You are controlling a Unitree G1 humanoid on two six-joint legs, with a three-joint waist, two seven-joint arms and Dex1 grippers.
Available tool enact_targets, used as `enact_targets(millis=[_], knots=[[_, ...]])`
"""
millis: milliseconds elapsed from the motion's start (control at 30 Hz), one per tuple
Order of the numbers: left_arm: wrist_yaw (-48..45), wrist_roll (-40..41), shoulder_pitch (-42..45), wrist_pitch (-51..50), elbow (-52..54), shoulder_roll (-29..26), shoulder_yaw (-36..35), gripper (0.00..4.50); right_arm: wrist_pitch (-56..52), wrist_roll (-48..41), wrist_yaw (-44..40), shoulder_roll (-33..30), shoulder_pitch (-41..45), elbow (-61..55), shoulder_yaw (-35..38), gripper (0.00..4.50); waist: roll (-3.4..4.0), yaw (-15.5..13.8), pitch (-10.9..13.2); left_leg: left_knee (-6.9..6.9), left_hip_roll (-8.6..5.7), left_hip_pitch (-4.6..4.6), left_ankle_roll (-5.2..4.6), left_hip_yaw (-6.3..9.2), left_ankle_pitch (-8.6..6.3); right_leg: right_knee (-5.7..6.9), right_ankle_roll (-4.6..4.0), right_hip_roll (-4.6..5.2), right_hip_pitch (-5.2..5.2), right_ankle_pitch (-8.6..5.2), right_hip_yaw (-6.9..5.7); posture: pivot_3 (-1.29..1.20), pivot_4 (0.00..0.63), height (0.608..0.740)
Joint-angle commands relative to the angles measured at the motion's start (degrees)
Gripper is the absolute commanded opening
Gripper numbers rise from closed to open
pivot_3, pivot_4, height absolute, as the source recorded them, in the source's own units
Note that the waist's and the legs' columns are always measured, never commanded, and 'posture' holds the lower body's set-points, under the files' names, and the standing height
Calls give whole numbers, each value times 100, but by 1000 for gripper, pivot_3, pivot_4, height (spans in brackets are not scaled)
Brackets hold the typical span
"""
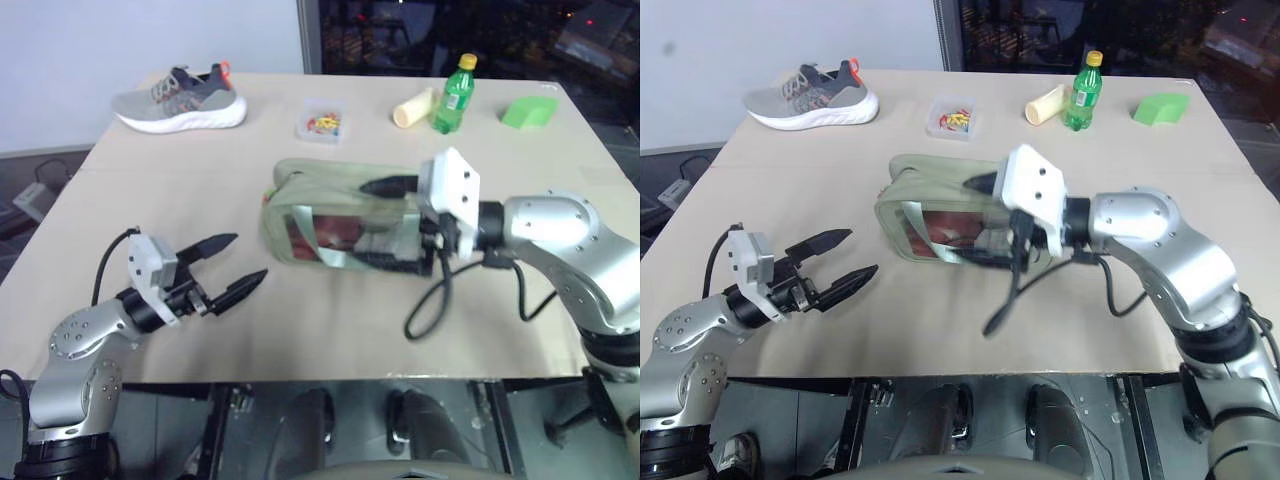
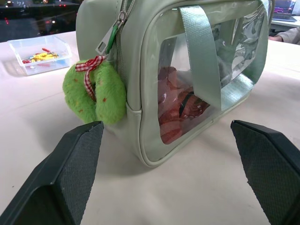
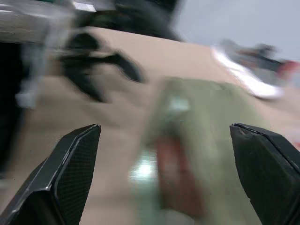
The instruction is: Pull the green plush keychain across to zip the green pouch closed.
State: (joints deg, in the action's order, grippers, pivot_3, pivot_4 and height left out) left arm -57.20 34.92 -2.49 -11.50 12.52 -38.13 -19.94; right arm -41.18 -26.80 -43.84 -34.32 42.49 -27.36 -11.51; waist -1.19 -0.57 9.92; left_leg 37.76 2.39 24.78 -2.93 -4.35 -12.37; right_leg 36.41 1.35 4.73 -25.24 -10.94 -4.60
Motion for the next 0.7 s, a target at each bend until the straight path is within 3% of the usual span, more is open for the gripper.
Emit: enact_targets(millis=[33,67,133,233,333,467,533,633,700], knots=[[11,-57,185,90,-94,-83,-58,4500,153,425,102,45,319,279,-178,4470,0,-5,0,0,0,0,0,0,0,1,0,0,-1,0,0,0,150,740],[8,-91,237,110,-149,-93,-42,4500,198,532,84,60,336,364,-267,4470,0,-9,0,0,0,1,0,1,0,2,-1,-1,-2,0,0,0,150,740],[3,-134,336,146,-261,-94,-38,4500,337,742,41,97,345,509,-423,3969,0,-16,0,0,-1,5,-1,5,1,1,-5,-3,-1,3,-6,0,150,740],[48,-194,431,144,-382,-98,-65,4500,438,899,-36,151,339,623,-536,2953,0,-14,0,0,-4,12,-2,0,1,0,-16,0,-5,11,-3,0,150,740],[100,-327,467,183,-490,-137,-86,4500,530,1022,-175,144,310,637,-656,1649,0,-11,0,0,-5,10,-3,-1,1,0,-9,-1,-4,11,-3,0,150,740],[147,-413,452,240,-555,-147,-123,4500,562,1137,-227,207,328,706,-681,1649,0,-8,0,0,-2,7,-2,0,1,3,0,-3,-4,3,-4,0,150,740],[179,-412,437,240,-566,-129,-154,4500,568,1166,-256,237,345,742,-661,1181,0,-5,0,0,-1,5,-2,-1,1,4,0,-3,-4,2,-4,0,150,740],[245,-474,426,255,-611,-138,-173,4500,572,1181,-314,272,364,768,-649,50,0,-5,0,0,0,6,-1,-1,1,4,-1,-2,-4,2,-4,0,150,740],[348,-539,459,252,-679,-146,-172,4500,579,1203,-349,298,374,778,-656,50,0,-4,0,0,1,6,-1,0,1,4,-3,-2,-4,3,-3,0,150,740]])
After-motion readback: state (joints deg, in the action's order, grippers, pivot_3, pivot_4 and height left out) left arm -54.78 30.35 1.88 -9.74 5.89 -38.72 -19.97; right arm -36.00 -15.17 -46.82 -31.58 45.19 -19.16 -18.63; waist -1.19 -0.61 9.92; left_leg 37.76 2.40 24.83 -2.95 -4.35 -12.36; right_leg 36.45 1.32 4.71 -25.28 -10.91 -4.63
